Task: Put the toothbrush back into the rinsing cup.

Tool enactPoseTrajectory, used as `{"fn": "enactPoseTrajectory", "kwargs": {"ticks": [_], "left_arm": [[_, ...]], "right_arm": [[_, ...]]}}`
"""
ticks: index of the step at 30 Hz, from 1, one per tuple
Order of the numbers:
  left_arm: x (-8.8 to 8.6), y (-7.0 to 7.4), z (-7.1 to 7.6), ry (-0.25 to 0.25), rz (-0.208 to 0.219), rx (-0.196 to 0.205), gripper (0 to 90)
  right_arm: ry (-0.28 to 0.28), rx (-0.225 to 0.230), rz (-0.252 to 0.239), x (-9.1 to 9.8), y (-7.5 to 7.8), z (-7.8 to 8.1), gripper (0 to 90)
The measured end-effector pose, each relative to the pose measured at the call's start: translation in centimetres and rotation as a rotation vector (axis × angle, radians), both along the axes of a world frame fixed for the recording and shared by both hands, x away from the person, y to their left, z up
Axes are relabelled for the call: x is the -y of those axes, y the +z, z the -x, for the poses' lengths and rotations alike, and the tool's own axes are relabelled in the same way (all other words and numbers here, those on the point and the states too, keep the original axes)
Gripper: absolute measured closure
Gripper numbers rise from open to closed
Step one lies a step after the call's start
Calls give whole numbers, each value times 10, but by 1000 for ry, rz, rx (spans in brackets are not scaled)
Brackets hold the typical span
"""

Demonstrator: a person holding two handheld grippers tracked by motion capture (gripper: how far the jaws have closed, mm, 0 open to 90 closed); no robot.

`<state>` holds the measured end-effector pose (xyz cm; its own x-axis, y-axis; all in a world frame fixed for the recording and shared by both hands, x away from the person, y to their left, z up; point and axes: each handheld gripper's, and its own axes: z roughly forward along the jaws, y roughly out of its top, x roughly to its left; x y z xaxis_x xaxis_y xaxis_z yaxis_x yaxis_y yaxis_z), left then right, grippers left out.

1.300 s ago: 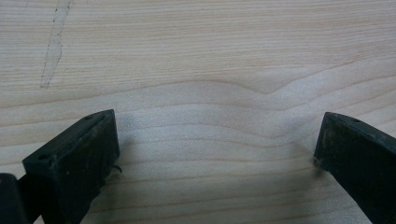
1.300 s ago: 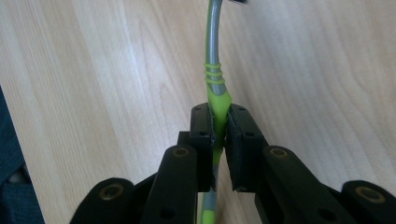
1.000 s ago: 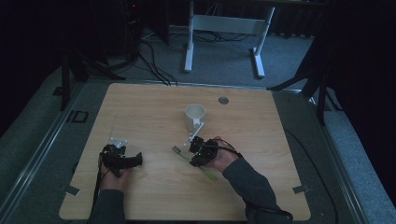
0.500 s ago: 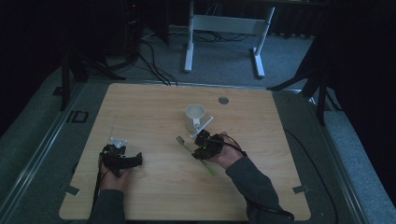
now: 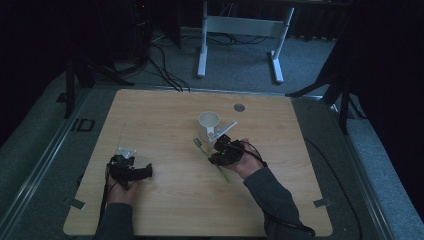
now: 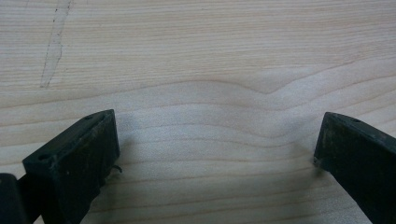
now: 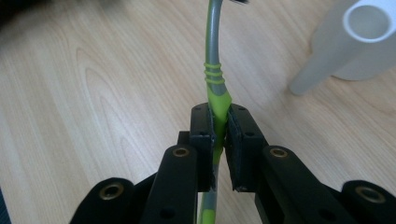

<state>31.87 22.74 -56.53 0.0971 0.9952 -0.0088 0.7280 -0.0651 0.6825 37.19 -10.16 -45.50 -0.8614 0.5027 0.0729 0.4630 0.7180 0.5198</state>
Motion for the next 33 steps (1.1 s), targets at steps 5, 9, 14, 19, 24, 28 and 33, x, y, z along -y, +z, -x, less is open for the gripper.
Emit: {"fn": "enactPoseTrajectory", "kwargs": {"ticks": [5, 9, 14, 19, 24, 28, 33], "left_arm": [[0, 0, 0, 0, 0, 0, 2], [0, 0, 0, 0, -1, 0, 1], [0, 0, 0, 0, 0, 0, 1], [0, 0, 0, 0, 0, 0, 2], [0, 0, 0, 0, 1, -1, 2], [0, 0, 0, 0, 0, 0, 1], [0, 0, 0, 0, 0, 0, 1]], "right_arm": [[-28, 18, -28, 4, 2, -2, 816], [-49, 35, -52, 6, 4, -3, 816], [-63, 48, -66, 9, 6, -5, 816], [-80, 58, -77, 10, 6, -6, 816], [-107, 85, -110, 13, 8, -8, 816], [-124, 97, -124, 16, 9, -9, 816], [-145, 113, -146, 19, 9, -10, 816]]}}
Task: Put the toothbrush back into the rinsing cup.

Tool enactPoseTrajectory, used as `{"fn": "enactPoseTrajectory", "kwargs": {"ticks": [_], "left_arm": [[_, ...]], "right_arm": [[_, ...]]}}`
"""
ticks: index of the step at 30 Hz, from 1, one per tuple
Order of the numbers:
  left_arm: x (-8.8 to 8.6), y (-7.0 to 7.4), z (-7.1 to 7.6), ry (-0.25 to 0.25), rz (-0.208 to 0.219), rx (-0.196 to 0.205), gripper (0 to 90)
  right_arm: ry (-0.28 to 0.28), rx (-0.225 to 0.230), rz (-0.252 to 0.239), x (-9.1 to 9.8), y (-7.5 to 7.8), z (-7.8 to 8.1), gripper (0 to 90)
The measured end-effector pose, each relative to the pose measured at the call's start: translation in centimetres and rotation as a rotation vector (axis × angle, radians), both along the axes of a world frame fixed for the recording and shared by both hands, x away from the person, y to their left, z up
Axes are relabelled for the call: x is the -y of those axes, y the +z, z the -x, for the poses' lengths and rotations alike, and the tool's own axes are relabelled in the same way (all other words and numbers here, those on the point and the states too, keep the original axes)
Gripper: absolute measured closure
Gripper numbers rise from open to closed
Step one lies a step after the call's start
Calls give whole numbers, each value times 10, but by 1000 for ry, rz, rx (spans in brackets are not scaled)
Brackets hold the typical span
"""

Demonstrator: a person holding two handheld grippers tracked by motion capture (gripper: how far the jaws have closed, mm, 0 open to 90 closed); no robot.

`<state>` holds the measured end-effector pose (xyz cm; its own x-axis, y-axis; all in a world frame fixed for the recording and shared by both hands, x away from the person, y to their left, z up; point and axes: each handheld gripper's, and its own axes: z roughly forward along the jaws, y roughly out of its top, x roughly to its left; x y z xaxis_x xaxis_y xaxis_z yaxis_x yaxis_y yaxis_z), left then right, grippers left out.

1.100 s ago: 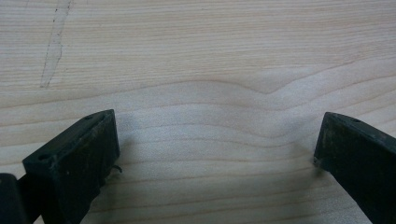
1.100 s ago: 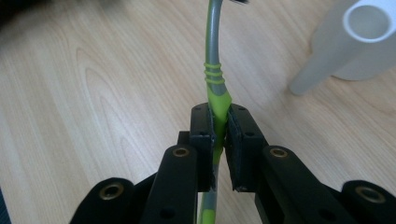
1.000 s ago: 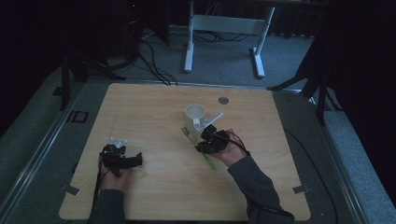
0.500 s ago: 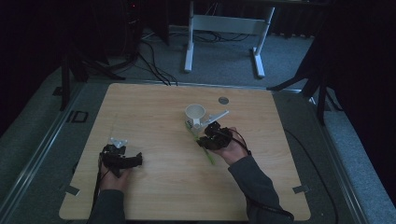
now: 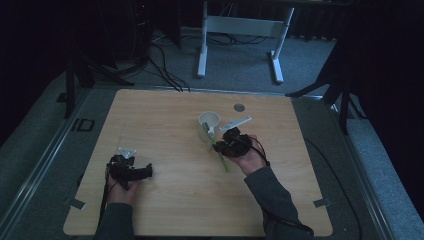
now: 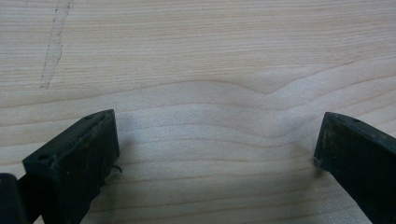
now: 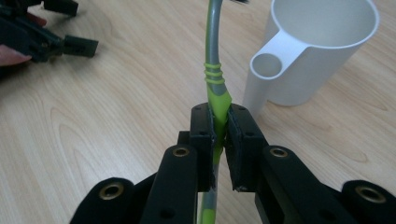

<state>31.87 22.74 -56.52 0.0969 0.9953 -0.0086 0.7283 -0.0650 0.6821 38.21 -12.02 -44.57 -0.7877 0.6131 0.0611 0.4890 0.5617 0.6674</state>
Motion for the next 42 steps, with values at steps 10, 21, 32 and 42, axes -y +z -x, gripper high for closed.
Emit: {"fn": "enactPoseTrajectory", "kwargs": {"ticks": [10, 21, 32, 42], "left_arm": [[0, 0, 0, 0, 0, 0, 2], [0, 0, 0, 0, 1, 0, 2], [0, 0, 0, 0, 0, 0, 2], [0, 0, 0, 0, 0, 0, 1]], "right_arm": [[-35, 29, -45, 3, 4, -2, 816], [-67, 56, -82, 6, 7, -4, 816], [-104, 89, -106, 7, 6, -5, 816], [-114, 117, -130, 7, 7, -5, 816]]}}
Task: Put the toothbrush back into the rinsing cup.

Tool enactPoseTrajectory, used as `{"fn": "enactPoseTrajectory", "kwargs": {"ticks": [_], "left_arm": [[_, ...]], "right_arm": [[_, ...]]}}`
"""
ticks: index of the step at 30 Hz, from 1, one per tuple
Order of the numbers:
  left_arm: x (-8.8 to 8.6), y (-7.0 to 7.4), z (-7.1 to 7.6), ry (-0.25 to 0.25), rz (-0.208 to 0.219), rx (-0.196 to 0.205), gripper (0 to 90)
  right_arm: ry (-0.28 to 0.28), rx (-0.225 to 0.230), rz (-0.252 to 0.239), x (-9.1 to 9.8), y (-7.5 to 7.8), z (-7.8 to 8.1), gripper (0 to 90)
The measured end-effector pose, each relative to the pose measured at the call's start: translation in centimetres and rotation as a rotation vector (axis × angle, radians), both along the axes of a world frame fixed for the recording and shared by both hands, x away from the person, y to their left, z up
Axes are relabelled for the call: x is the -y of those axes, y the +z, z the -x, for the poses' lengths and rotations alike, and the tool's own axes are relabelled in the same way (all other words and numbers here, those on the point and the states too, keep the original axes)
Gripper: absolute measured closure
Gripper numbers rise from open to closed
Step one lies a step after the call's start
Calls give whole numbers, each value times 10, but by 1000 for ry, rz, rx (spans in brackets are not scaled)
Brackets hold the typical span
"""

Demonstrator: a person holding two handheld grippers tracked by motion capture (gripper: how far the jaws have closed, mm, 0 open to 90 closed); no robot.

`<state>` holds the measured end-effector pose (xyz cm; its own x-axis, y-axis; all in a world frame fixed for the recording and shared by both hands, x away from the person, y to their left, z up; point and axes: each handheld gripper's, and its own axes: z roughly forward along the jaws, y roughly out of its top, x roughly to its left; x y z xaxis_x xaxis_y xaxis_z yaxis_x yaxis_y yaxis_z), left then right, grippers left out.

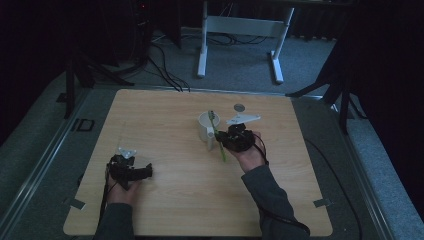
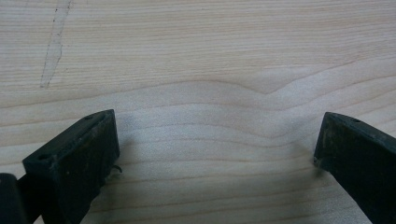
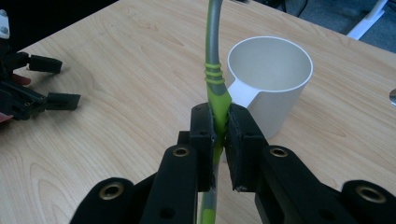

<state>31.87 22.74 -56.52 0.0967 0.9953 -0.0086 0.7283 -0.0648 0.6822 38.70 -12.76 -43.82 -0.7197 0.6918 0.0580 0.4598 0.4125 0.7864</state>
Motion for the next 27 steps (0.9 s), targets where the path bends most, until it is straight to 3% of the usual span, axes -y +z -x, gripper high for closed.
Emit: {"fn": "enactPoseTrajectory", "kwargs": {"ticks": [14, 27], "left_arm": [[0, 0, 0, 0, 0, 0, 2], [0, 0, 0, 0, 0, 1, 1]], "right_arm": [[-35, 29, -39, 0, 0, -1, 816], [-34, 60, -74, -1, 2, -2, 816]]}}
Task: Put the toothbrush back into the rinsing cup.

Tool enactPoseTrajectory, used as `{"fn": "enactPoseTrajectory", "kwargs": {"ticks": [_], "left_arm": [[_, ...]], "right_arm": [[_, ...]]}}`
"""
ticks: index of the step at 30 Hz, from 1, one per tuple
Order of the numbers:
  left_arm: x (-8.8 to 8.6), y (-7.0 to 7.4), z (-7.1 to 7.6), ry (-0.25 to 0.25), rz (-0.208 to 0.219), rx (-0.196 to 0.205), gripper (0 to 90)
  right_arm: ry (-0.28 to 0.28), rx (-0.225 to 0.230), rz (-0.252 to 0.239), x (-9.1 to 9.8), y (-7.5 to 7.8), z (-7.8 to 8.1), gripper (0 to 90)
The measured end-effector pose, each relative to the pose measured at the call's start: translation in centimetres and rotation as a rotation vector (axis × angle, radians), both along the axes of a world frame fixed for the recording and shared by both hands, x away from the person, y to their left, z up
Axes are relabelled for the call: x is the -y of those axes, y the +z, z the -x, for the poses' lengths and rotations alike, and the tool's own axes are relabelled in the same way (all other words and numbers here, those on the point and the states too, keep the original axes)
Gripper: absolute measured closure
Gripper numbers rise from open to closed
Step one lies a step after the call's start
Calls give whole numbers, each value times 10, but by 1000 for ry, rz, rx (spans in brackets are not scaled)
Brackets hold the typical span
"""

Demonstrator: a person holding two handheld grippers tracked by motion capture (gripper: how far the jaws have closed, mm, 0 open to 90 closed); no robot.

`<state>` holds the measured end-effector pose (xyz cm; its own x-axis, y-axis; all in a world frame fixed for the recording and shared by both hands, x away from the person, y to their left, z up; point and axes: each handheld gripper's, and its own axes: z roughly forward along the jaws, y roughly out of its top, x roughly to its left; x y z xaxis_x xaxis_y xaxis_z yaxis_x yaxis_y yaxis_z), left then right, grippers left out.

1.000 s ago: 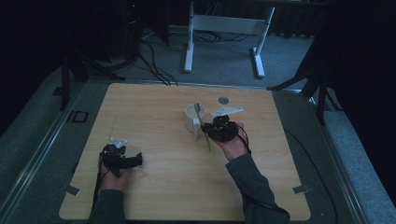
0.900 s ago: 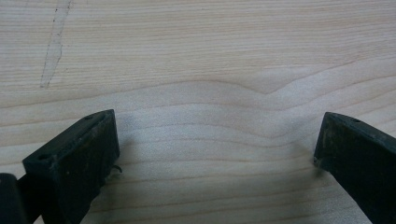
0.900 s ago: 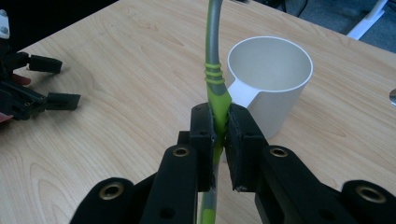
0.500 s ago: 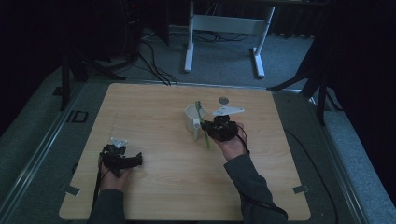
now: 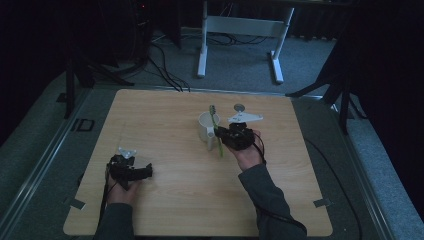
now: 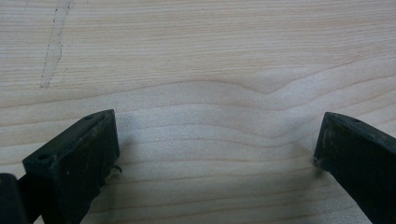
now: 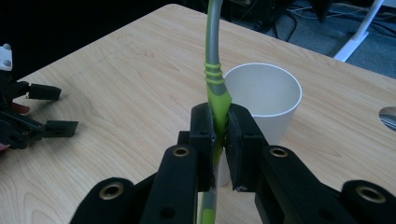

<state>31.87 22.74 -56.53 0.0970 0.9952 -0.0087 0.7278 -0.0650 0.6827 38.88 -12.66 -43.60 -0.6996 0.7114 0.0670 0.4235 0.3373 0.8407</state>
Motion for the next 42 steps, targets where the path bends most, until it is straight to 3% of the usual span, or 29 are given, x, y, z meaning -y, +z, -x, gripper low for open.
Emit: {"fn": "enactPoseTrajectory", "kwargs": {"ticks": [42], "left_arm": [[0, 0, 0, -5, -2, -3, 1]], "right_arm": [[-6, 89, -100, 5, 6, 0, 817]]}}
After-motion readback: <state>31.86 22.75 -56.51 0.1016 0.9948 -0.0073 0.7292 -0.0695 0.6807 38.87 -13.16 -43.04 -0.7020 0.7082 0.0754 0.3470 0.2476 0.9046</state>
